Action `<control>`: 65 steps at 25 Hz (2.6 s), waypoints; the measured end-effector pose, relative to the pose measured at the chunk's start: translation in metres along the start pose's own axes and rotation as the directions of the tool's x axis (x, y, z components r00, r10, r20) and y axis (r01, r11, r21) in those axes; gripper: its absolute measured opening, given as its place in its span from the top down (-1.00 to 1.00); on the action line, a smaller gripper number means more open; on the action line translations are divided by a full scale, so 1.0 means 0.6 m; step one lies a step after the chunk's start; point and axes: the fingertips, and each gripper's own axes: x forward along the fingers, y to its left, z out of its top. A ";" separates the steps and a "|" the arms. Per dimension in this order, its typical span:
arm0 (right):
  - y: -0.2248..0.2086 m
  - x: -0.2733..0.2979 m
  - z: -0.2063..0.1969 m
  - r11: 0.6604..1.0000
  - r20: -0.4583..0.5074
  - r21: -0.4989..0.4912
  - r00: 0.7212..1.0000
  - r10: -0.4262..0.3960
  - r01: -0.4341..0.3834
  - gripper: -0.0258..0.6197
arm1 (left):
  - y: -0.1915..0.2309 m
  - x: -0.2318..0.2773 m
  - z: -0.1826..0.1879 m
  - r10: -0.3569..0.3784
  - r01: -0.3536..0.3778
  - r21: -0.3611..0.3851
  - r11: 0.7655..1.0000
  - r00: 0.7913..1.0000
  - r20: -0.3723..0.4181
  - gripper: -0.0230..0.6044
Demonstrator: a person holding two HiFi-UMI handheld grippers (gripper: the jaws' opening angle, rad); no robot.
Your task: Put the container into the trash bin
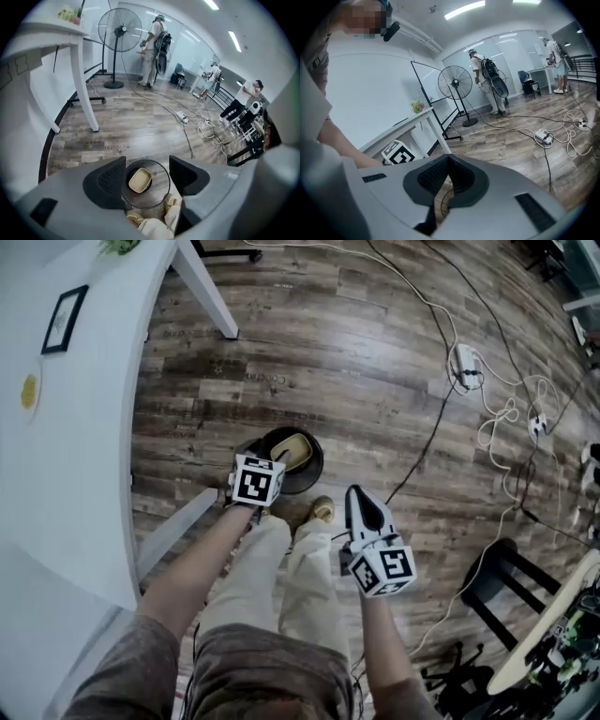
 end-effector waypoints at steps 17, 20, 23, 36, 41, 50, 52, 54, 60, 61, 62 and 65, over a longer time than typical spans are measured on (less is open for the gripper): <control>0.157 -0.151 0.259 0.992 0.076 -0.085 0.992 0.096 -0.090 0.92 | -0.181 -0.495 0.225 -0.135 0.074 0.177 0.981 0.921 0.365 0.06; 0.181 -0.177 0.295 0.989 0.086 -0.102 0.989 0.119 -0.110 0.92 | -0.205 -0.567 0.243 -0.154 0.079 0.192 0.978 0.897 0.414 0.06; 0.207 -0.200 0.328 0.984 0.096 -0.121 0.985 0.143 -0.131 0.92 | -0.220 -0.632 0.256 -0.168 0.082 0.202 0.976 0.874 0.456 0.06; 0.315 -0.267 0.428 0.946 0.160 -0.258 0.956 0.244 -0.198 0.92 | -0.208 -0.830 0.272 -0.173 0.056 0.198 0.979 0.743 0.646 0.07; 0.325 -0.280 0.449 0.945 0.187 -0.262 0.951 0.248 -0.195 0.92 | -0.207 -0.852 0.283 -0.190 0.079 0.190 0.979 0.705 0.683 0.30; 0.333 -0.288 0.453 0.943 0.192 -0.270 0.949 0.251 -0.194 0.92 | -0.201 -0.862 0.287 -0.181 0.084 0.168 0.982 0.671 0.720 0.87; 0.331 -0.289 0.456 0.943 0.203 -0.275 0.947 0.248 -0.188 0.92 | -0.204 -0.864 0.289 -0.191 0.087 0.179 0.980 0.660 0.726 0.91; 0.330 -0.293 0.461 0.941 0.230 -0.289 0.941 0.250 -0.179 0.92 | -0.210 -0.870 0.292 -0.209 0.095 0.193 0.977 0.630 0.747 0.91; 0.327 -0.294 0.457 0.937 0.251 -0.306 0.934 0.253 -0.172 0.92 | -0.214 -0.865 0.290 -0.215 0.085 0.204 0.975 0.589 0.779 0.92; 0.325 -0.292 0.455 0.936 0.251 -0.307 0.935 0.252 -0.170 0.92 | -0.213 -0.861 0.289 -0.213 0.084 0.203 0.975 0.590 0.779 0.92; 0.322 -0.291 0.453 0.936 0.251 -0.308 0.935 0.251 -0.169 0.92 | -0.213 -0.857 0.287 -0.212 0.083 0.202 0.976 0.591 0.778 0.92; 0.314 -0.288 0.441 0.938 0.251 -0.305 0.937 0.245 -0.164 0.92 | -0.208 -0.844 0.276 -0.200 0.075 0.194 0.978 0.600 0.775 0.92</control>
